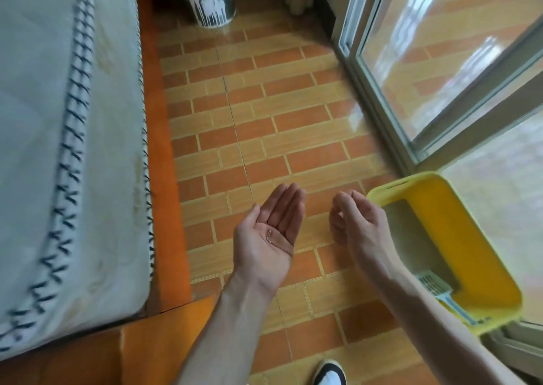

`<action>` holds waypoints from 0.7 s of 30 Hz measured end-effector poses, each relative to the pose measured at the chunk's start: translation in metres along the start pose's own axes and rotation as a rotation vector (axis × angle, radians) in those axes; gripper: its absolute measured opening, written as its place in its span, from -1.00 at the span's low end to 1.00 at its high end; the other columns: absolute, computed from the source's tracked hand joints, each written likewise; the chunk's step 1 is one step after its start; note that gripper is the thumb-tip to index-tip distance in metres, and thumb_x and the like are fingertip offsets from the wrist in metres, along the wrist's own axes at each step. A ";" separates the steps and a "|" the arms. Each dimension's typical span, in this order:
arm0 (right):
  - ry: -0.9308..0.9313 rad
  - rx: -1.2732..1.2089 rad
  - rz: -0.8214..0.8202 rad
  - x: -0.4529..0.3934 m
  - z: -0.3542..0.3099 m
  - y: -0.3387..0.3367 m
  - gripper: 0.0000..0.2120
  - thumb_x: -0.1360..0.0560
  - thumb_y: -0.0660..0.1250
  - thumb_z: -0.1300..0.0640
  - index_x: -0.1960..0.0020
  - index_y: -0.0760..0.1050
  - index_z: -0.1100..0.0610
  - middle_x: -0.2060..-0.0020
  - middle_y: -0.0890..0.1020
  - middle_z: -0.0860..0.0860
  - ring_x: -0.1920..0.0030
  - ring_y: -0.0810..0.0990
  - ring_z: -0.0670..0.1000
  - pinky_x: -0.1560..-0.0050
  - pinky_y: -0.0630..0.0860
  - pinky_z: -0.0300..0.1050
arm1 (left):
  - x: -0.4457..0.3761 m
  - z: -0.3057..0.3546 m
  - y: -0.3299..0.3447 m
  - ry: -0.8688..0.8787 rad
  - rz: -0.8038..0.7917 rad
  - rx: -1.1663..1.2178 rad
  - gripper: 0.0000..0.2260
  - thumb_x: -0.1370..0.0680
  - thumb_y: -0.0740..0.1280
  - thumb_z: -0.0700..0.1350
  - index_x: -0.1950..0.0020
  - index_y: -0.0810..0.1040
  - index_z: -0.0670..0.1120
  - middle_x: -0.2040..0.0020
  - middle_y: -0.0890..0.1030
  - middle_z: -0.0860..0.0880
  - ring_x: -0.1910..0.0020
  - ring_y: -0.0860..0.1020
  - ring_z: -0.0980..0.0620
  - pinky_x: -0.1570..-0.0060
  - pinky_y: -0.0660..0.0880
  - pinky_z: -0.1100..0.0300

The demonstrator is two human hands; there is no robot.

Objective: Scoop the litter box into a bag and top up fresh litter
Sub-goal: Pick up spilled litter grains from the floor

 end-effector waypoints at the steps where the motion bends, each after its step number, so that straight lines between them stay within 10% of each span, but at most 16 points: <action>1: 0.003 -0.020 0.013 0.008 -0.029 0.001 -0.78 -0.69 0.18 0.15 0.12 0.39 0.18 0.42 0.29 -0.04 0.40 0.20 -0.07 0.43 0.15 -0.19 | 0.019 0.006 0.021 -0.001 0.007 0.001 -0.53 -0.75 0.05 -0.04 -0.31 0.59 -0.35 -0.27 0.64 -0.29 -0.25 0.65 -0.23 -0.20 0.60 0.00; 7: -0.074 0.199 0.070 0.041 -0.172 0.000 -0.62 -0.69 0.19 0.11 0.14 0.40 0.41 0.40 0.41 0.04 0.40 0.34 -0.04 0.42 0.30 -0.21 | 0.108 0.046 0.143 0.028 0.045 0.005 -0.54 -0.75 0.05 -0.04 -0.29 0.59 -0.34 -0.26 0.64 -0.30 -0.21 0.67 -0.22 -0.19 0.61 -0.01; 21: -0.017 0.092 -0.009 0.036 -0.372 0.072 -0.71 -0.69 0.16 0.17 0.21 0.34 0.13 0.44 0.33 -0.05 0.43 0.23 -0.07 0.47 0.18 -0.23 | 0.208 0.156 0.306 0.119 -0.038 0.079 -0.54 -0.75 0.03 -0.05 -0.35 0.53 -0.35 -0.30 0.61 -0.33 -0.28 0.62 -0.24 -0.21 0.62 -0.01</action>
Point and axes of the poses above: each hand's wrist, its own x-axis away from the middle knuckle, its own y-axis out of the palm, z = x × y, the point moved 3 cm from there along -x, towards the middle knuckle
